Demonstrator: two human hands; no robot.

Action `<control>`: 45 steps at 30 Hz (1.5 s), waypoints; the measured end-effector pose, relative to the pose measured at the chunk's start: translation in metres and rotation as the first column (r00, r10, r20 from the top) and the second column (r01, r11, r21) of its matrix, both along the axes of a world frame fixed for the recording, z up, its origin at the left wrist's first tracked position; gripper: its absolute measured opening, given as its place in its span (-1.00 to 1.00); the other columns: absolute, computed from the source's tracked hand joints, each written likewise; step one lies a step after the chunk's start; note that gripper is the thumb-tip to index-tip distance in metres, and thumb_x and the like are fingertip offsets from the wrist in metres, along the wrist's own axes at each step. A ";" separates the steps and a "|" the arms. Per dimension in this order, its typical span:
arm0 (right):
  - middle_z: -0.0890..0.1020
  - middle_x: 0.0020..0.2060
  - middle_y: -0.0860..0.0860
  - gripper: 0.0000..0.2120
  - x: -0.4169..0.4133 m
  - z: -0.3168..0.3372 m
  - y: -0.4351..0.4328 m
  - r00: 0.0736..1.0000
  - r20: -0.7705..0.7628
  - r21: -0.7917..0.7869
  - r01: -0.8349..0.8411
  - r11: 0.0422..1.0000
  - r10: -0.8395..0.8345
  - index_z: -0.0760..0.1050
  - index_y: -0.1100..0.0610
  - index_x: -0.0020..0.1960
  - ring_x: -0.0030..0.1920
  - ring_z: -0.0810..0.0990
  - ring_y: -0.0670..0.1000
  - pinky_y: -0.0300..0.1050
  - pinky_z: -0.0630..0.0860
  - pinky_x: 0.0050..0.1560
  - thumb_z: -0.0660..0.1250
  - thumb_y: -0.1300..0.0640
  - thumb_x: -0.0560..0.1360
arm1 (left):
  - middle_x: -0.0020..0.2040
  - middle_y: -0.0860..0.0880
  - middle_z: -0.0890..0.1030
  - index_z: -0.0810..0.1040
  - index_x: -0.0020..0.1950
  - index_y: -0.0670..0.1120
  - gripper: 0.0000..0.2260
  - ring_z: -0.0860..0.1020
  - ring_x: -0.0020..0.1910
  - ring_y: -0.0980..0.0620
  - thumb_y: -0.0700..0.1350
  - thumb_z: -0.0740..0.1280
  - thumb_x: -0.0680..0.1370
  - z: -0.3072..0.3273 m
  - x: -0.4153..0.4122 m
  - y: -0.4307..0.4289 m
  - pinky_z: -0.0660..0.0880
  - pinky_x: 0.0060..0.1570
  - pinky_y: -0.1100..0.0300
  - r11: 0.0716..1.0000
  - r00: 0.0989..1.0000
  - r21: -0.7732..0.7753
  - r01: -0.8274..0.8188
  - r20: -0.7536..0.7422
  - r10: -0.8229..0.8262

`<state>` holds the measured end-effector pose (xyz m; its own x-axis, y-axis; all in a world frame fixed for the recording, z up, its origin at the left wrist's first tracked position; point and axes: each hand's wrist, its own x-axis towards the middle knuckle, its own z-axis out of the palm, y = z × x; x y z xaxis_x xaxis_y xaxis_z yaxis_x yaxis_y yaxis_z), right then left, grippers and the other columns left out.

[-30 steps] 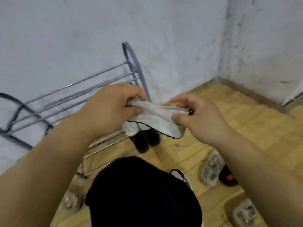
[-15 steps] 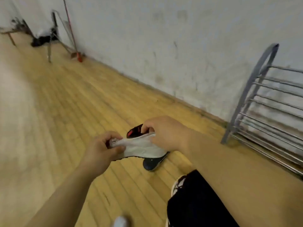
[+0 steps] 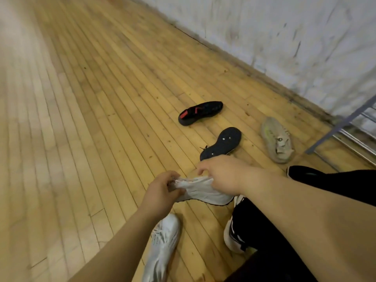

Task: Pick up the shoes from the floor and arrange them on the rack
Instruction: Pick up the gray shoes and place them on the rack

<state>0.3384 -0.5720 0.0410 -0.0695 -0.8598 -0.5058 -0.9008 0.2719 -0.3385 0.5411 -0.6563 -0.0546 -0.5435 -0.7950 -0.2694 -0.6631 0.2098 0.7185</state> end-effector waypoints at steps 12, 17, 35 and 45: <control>0.52 0.34 0.04 -0.48 -0.014 -0.019 0.008 0.986 -0.164 0.197 0.035 0.980 -0.002 0.39 -0.02 0.49 0.20 0.50 0.07 -0.19 0.32 -0.03 0.24 0.31 0.58 | 0.37 -0.14 0.27 -0.21 0.65 0.26 0.25 0.47 0.33 -0.22 0.21 0.62 0.22 -0.166 0.119 0.085 0.46 0.36 -0.06 0.838 0.718 0.357 -0.412 0.694 0.057; 0.55 0.27 0.03 -0.57 -0.017 -0.028 0.012 0.992 -0.124 0.216 0.062 0.974 -0.036 0.44 -0.02 0.41 0.01 0.42 0.02 -0.22 0.28 -0.27 0.29 0.23 0.58 | 0.29 -0.09 0.40 -0.26 0.59 0.32 -0.05 0.48 0.27 -0.22 0.14 0.35 0.42 -0.178 0.124 0.098 0.50 0.24 -0.12 0.874 0.736 0.294 -0.388 0.670 0.102; 0.55 0.29 0.00 -0.53 -0.104 0.142 0.043 0.847 -0.045 -0.364 0.480 0.798 -0.530 0.50 -0.10 0.37 0.16 0.52 0.03 -0.16 0.38 -0.01 0.31 0.23 0.52 | 0.36 0.21 0.46 0.18 0.62 0.08 -0.30 0.48 0.37 0.07 -0.07 0.47 0.58 0.094 -0.119 -0.017 0.40 0.29 0.14 0.962 0.889 0.271 0.034 -0.448 0.094; 0.55 0.11 -0.12 -0.68 -0.188 0.251 0.291 0.487 0.098 -0.899 0.417 0.133 -0.868 0.58 -0.11 0.26 0.03 0.42 -0.23 -0.52 0.28 0.06 0.33 0.20 0.59 | 0.34 0.25 0.49 0.22 0.57 0.19 -0.19 0.53 0.35 0.07 0.20 0.55 0.41 0.238 -0.298 0.111 0.46 0.38 0.01 0.901 0.754 -0.028 0.432 -0.538 -0.378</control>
